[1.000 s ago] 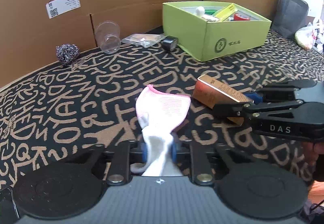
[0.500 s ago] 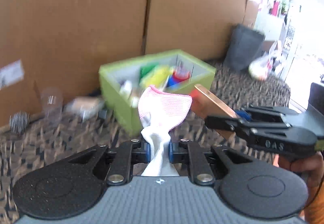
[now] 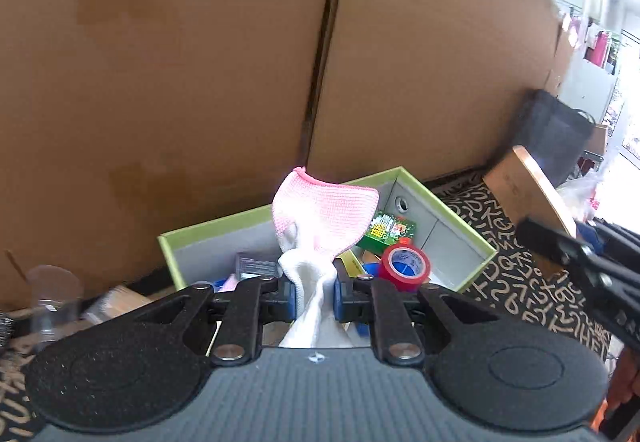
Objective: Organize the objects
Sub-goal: 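Carry the glove and brown-gold box over the shoebox and open both tools, then move both open tools back toward the clear cup and black tape roll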
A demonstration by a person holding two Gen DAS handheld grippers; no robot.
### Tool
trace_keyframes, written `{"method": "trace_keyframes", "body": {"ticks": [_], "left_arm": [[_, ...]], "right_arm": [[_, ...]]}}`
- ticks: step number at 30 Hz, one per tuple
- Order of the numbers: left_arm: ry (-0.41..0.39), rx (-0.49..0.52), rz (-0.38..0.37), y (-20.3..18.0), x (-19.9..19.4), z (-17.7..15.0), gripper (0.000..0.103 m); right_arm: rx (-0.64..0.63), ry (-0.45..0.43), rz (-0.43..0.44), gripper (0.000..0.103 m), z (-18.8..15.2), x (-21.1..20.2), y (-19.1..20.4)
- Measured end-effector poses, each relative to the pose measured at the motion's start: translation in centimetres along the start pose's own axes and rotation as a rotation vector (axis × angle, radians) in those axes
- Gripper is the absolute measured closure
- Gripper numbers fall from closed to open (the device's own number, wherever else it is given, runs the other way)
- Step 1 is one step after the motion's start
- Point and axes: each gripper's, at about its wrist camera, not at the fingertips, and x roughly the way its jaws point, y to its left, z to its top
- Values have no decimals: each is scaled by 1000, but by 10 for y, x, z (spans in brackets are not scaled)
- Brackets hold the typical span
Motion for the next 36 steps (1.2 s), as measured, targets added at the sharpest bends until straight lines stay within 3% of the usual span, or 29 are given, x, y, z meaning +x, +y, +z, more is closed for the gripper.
{"method": "trace_keyframes", "body": {"ticks": [6,10,11,12,13,14,15,16,18,19,23,29,36], "left_arm": [[29,-16,-30,-7,32,0,88],[24,26,-11,-10,40,-6,88],[23,23,-5,-10,41,-7,84],[20,15,-7,-9,41,-8,79],[13,2,-20,-7,40,-9,61],[-1,-13,-30,-6,38,-11,30],[-18,-30,-33,-3,35,-13,16],[-45,-47,-28,-2,29,-17,6],[-90,-52,-12,0,16,-24,6],[-94,-42,-6,-2,10,-27,6],[-118,-32,47,-2,-10,-45,6],[-72,-1,183,-15,-41,-65,6],[-79,-35,255,-11,-82,-96,6]], "right_arm": [[28,85,-44,79,-11,71,-27],[40,121,-43,79,-25,101,-34],[42,132,-38,79,-29,107,-35],[41,142,-24,72,-33,112,-36],[39,155,-15,63,-37,115,-36],[36,157,-29,41,-40,115,-35],[21,137,-50,27,-44,110,-32],[3,110,-61,24,-48,103,-29],[-13,75,-82,4,-54,84,-21],[-16,52,-99,0,-57,75,-18],[12,-5,-110,0,-71,42,-4],[35,-10,-87,0,-82,11,16],[53,37,-20,0,-100,-12,48]]}}
